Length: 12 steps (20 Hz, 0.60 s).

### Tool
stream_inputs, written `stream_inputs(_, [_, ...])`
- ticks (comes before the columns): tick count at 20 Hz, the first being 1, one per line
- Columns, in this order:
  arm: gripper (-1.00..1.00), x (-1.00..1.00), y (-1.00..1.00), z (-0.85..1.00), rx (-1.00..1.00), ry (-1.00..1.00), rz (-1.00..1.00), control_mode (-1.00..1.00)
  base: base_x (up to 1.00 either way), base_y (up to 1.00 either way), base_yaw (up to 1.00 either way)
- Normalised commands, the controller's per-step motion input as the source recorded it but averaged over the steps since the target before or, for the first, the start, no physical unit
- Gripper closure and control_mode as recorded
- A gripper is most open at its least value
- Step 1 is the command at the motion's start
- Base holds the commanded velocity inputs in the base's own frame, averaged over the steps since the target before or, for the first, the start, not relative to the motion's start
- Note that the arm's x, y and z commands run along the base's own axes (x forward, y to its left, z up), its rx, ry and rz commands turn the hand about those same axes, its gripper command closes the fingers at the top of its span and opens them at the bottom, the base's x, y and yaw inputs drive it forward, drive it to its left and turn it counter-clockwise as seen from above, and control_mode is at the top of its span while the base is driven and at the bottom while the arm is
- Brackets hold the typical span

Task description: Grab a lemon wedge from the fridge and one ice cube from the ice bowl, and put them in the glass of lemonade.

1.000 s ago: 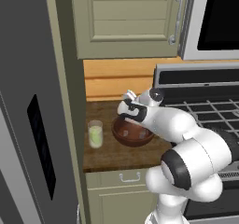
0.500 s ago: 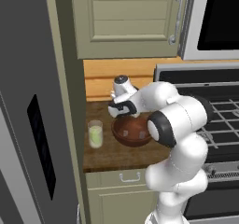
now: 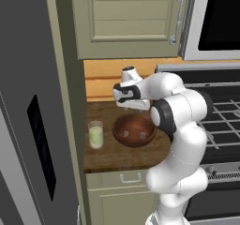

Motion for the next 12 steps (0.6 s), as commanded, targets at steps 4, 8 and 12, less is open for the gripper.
stream_inputs(4, [-1.0,-0.24,0.0,-0.67,0.0,0.01,0.24,-1.0,0.0,0.0,0.0])
stream_inputs(8, [-1.0,-0.61,0.0,-0.88,0.0,0.0,0.22,-1.0,0.0,0.0,0.0])
stream_inputs(12, [-1.0,-0.69,-0.38,-0.5,0.0,-0.01,0.15,-1.0,0.0,0.0,0.0])
